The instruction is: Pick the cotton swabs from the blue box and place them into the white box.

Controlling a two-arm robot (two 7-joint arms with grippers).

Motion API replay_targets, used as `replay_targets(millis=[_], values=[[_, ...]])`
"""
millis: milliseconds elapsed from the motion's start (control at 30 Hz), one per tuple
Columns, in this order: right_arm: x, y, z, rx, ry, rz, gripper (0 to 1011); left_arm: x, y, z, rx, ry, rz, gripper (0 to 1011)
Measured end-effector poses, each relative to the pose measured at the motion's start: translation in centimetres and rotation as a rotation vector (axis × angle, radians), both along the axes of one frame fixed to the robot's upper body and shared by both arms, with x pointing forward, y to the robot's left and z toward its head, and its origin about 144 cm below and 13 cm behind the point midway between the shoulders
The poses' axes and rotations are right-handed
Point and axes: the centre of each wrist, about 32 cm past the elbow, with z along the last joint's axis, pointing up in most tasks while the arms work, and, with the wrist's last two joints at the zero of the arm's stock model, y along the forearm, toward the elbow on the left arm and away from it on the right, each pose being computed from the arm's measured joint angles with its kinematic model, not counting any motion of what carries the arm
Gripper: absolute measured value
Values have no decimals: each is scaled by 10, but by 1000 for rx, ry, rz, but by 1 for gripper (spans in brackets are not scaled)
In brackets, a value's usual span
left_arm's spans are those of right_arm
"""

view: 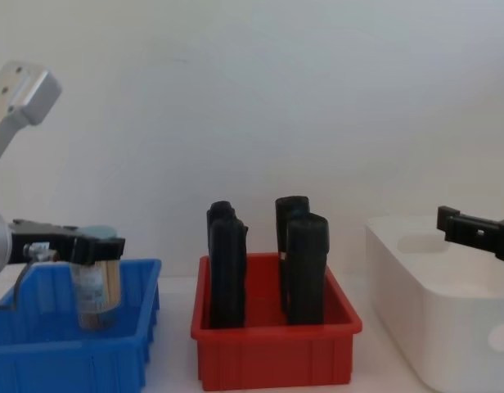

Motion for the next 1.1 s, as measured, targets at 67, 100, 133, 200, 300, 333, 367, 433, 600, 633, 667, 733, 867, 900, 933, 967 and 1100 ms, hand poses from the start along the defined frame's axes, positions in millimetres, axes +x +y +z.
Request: replay_targets(millis=[67, 100, 133, 200, 300, 333, 367, 433, 600, 633, 667, 733, 867, 900, 933, 967, 1100], values=[[0, 0, 0, 0, 0, 0, 1001, -1, -2, 7, 2, -1, -24, 686], [0, 0, 0, 0, 0, 0, 1001, -2, -3, 10, 3, -2, -35, 686], [0, 0, 0, 0, 0, 0, 1001, -3, -4, 14, 4, -2, -51, 686], [0, 0, 0, 0, 0, 0, 1001, -3, -6, 18, 5, -2, -69, 686], [0, 0, 0, 0, 0, 0, 1001, -5, -8, 27, 6, 0, -109, 686], [0, 0, 0, 0, 0, 0, 1001, -5, -10, 31, 6, 0, -131, 686], [0, 0, 0, 0, 0, 0, 1001, -5, -11, 33, 6, 0, -142, 686], [0, 0, 0, 0, 0, 0, 1001, -6, -12, 38, 6, -1, -163, 686], [0, 0, 0, 0, 0, 0, 1001, -6, -18, 51, 2, 3, -240, 686], [0, 0, 0, 0, 0, 0, 1001, -6, -19, 53, 1, 5, -251, 686], [0, 0, 0, 0, 0, 0, 1001, -6, -20, 56, -1, 6, -274, 686], [0, 0, 0, 0, 0, 0, 1001, -6, -22, 59, -3, 6, -295, 686], [0, 0, 0, 0, 0, 0, 1001, -5, -26, 66, -12, 9, -346, 686], [0, 0, 0, 0, 0, 0, 1002, -5, -26, 67, -13, 10, -354, 686], [0, 0, 0, 0, 0, 0, 1001, -5, -28, 69, -17, 12, -372, 686], [0, 0, 0, 0, 0, 0, 1001, -5, -29, 70, -19, 13, -380, 686], [0, 0, 0, 0, 0, 0, 1002, -4, -33, 75, -30, 19, -423, 686]])
